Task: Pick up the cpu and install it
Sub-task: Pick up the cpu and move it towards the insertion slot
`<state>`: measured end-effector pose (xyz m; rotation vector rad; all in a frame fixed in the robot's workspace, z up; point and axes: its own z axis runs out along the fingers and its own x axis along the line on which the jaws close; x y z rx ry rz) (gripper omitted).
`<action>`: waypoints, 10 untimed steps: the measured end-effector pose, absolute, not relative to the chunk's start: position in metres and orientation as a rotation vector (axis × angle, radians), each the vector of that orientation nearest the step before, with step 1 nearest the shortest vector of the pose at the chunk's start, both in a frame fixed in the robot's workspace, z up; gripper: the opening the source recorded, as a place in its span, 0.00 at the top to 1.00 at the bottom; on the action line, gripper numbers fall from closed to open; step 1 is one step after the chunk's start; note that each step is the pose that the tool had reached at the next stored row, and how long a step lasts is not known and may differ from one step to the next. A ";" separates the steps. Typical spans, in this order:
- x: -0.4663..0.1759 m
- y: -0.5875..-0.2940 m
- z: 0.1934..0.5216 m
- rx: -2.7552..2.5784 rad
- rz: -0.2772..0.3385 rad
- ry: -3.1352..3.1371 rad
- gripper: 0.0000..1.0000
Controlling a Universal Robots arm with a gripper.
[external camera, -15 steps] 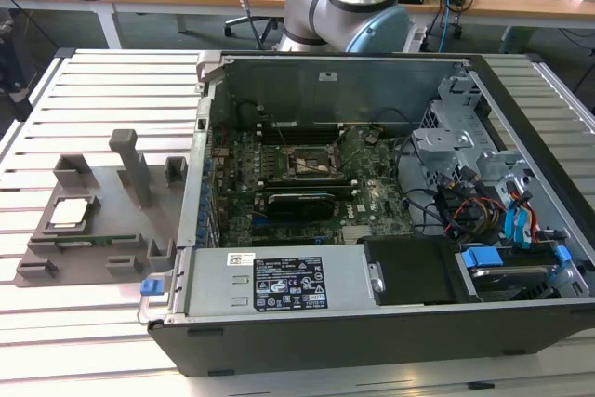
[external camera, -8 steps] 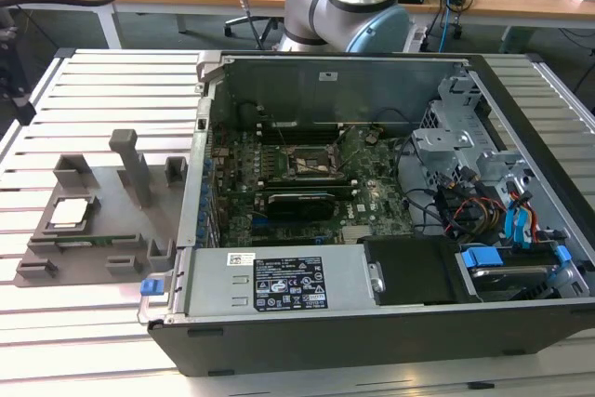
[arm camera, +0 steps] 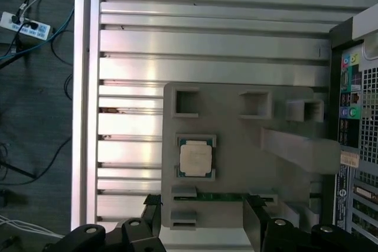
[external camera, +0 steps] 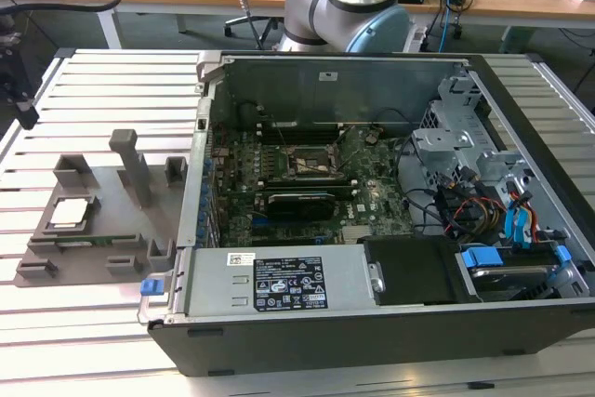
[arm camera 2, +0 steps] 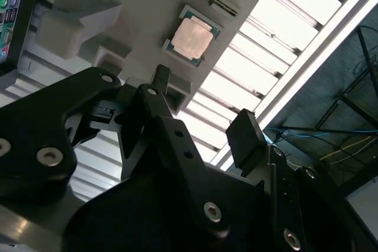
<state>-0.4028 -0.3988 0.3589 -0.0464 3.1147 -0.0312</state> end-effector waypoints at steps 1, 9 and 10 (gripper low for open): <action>-0.403 -0.399 0.358 -0.046 -0.031 3.115 0.34; -0.402 -0.399 0.352 -0.046 -0.031 3.115 0.34; -0.402 -0.399 0.352 -0.046 -0.031 3.115 0.34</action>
